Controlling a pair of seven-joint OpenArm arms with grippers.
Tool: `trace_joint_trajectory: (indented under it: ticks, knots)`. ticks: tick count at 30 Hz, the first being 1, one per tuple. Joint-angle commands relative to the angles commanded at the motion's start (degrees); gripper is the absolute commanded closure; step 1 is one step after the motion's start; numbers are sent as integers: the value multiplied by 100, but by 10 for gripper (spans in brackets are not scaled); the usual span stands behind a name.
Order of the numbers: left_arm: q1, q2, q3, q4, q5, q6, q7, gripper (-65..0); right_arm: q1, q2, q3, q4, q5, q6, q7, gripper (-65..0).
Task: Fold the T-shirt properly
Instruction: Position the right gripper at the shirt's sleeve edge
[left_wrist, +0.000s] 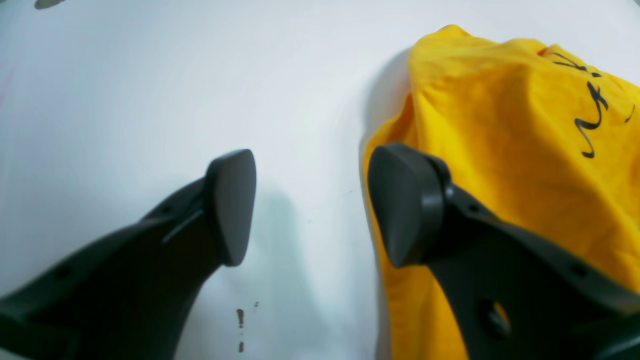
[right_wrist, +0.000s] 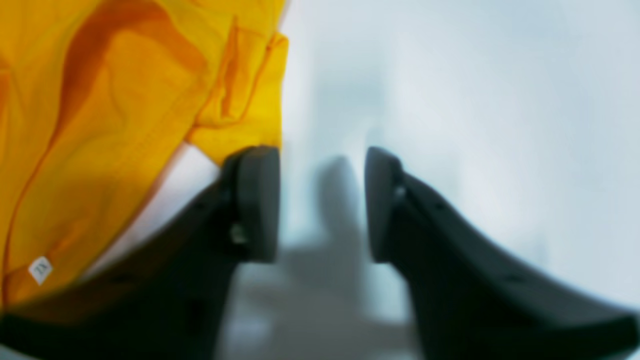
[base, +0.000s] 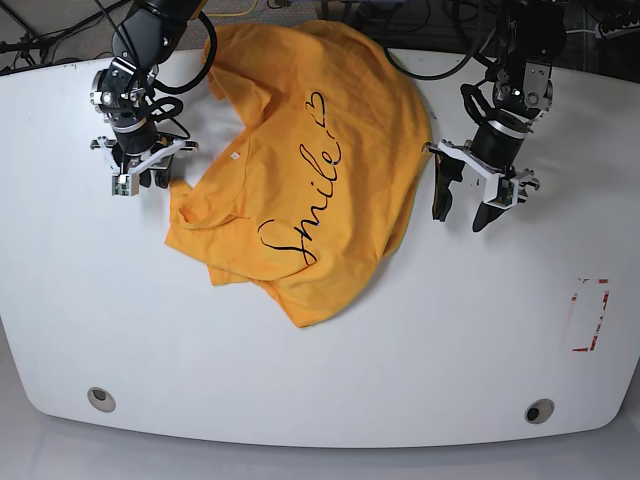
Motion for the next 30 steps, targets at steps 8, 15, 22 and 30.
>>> trace_joint_trajectory:
  ticks: [8,15,22,30]
  knots:
    - [147,10,-8,-49,-4,-8,-43,-375,10,-11,-65,45,1,3,-65,-207]
    - [248,168,24,11,18,-25,-43,-377,9,-35,-59,136,16,2,-84,-392]
    - [206,322,5,48,21,-40,-56,-375,-31,-61,-5,223,3,10,-39,-268]
    - [272,295,6,38,26,-9,-20,-374,-51,-85,-28,245,11,-7,-20,-299]
